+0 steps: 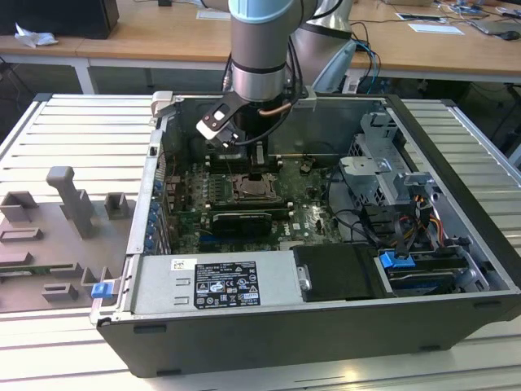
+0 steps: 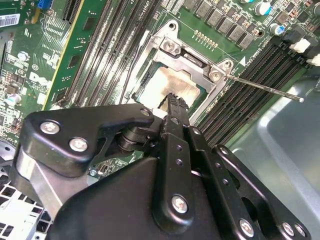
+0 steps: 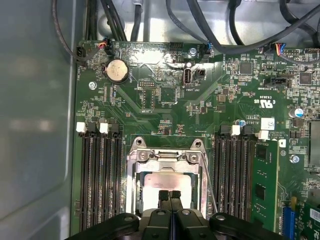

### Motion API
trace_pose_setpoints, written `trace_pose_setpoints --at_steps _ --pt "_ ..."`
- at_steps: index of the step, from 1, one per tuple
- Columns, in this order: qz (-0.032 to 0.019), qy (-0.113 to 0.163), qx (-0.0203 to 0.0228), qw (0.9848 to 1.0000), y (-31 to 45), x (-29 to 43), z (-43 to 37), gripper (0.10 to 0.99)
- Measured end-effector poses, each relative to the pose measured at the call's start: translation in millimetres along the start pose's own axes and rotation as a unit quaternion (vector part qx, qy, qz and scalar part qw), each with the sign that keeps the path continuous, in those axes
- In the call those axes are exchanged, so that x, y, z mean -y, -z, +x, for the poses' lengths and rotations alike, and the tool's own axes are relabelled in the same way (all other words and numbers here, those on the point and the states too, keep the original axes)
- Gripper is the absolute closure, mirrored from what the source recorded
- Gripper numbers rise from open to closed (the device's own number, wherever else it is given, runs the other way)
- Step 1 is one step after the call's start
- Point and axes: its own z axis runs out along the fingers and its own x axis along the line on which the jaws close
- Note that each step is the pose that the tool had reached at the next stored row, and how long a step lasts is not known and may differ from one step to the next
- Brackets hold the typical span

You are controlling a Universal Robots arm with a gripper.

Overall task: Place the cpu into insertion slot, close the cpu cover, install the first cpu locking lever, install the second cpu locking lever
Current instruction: 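Install the first cpu locking lever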

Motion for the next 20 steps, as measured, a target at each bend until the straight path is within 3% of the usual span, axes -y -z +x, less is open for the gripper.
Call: trace_pose_setpoints --at_steps 14,20 --pt "0.0003 0.0 0.0001 1.0 10.5 -0.4 0.0 0.98" --pt "0.0004 0.0 0.0001 1.0 34.5 -1.2 0.6 0.98"
